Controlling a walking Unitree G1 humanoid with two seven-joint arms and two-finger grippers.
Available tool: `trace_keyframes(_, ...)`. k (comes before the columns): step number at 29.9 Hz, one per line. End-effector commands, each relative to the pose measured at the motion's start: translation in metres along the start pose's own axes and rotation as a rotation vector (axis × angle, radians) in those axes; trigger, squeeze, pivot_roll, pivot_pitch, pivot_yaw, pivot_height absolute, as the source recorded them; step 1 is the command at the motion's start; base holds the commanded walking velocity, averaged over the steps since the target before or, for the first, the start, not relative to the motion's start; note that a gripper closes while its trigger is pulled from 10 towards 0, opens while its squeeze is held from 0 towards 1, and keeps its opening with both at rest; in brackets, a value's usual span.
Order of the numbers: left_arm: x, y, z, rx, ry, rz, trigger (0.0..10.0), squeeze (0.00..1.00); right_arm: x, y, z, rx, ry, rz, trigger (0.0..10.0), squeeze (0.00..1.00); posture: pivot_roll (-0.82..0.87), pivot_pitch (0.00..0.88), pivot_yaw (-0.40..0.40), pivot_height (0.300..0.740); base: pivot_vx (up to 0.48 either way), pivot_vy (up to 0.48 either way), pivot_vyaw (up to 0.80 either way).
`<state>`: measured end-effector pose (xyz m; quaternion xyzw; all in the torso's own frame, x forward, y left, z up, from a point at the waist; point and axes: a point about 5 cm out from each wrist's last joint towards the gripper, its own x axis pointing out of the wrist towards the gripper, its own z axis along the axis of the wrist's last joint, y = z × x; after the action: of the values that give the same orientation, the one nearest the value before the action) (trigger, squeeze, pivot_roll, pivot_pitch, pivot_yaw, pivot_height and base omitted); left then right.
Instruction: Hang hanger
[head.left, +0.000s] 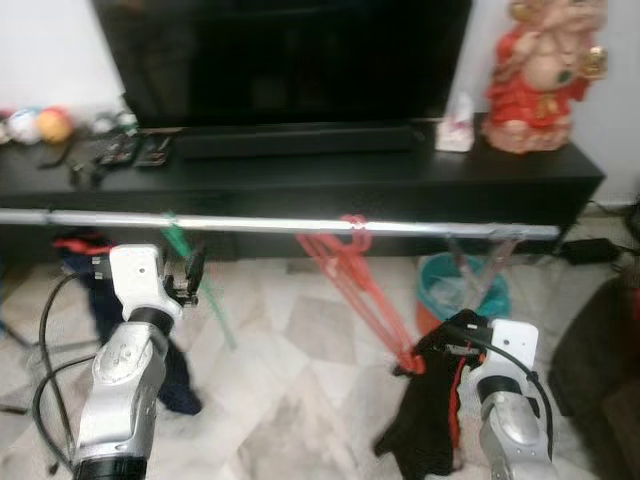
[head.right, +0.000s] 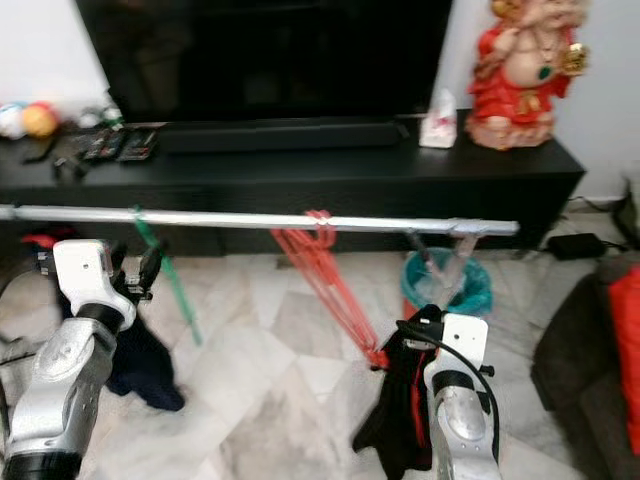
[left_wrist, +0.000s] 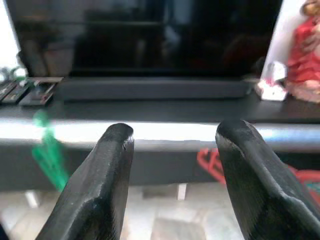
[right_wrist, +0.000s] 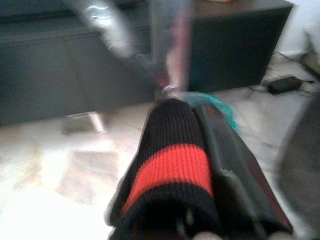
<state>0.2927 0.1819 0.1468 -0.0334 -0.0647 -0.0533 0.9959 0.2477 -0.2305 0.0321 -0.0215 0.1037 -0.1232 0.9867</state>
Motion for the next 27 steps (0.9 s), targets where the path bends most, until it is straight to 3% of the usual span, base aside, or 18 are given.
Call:
trace_keyframes(1, -0.005, 0.015, 0.009, 0.041, -0.032, 0.037, 10.0, 0.00, 0.006, 0.015, 0.016, 0.023, -0.066, 0.040, 10.0, 0.00, -0.02, 0.000, 0.023, 0.740, 0.000, 0.000, 0.00)
trace_keyframes(5, -0.013, 0.016, 0.008, 0.034, -0.033, 0.030, 10.0, 0.00, 0.005, 0.015, 0.016, 0.021, -0.069, 0.041, 10.0, 0.00, -0.02, 0.000, 0.024, 0.740, 0.000, 0.000, 0.00)
trace_keyframes(13, -0.047, 0.022, 0.001, 0.082, 0.065, -0.016, 10.0, 0.00, 0.002, 0.015, 0.014, 0.018, -0.062, 0.043, 10.0, 0.00, -0.01, 0.000, 0.027, 0.740, 0.000, 0.000, 0.00)
trace_keyframes(17, -0.065, 0.029, -0.007, 0.116, 0.160, -0.029, 10.0, 0.00, 0.002, 0.017, 0.013, 0.014, -0.060, 0.047, 10.0, 0.00, -0.01, 0.000, 0.030, 0.740, 0.000, 0.000, 0.00)
trace_keyframes(18, -0.068, 0.033, -0.014, 0.146, 0.224, -0.012, 10.0, 0.00, 0.001, 0.017, 0.013, 0.014, -0.059, 0.049, 10.0, 0.00, 0.00, 0.000, 0.030, 0.740, 0.000, 0.000, 0.00)
trace_keyframes(23, -0.062, 0.046, -0.033, 0.172, 0.365, 0.106, 10.0, 0.00, 0.001, 0.020, 0.012, 0.010, -0.053, 0.057, 10.0, 0.00, 0.00, 0.000, 0.027, 0.740, 0.000, 0.000, 0.00)
trace_keyframes(27, -0.037, 0.034, -0.040, 0.138, 0.360, 0.081, 10.0, 0.00, 0.001, 0.020, 0.014, 0.007, -0.060, 0.058, 10.0, 0.00, -0.02, 0.000, 0.027, 0.740, 0.000, 0.000, 0.00)
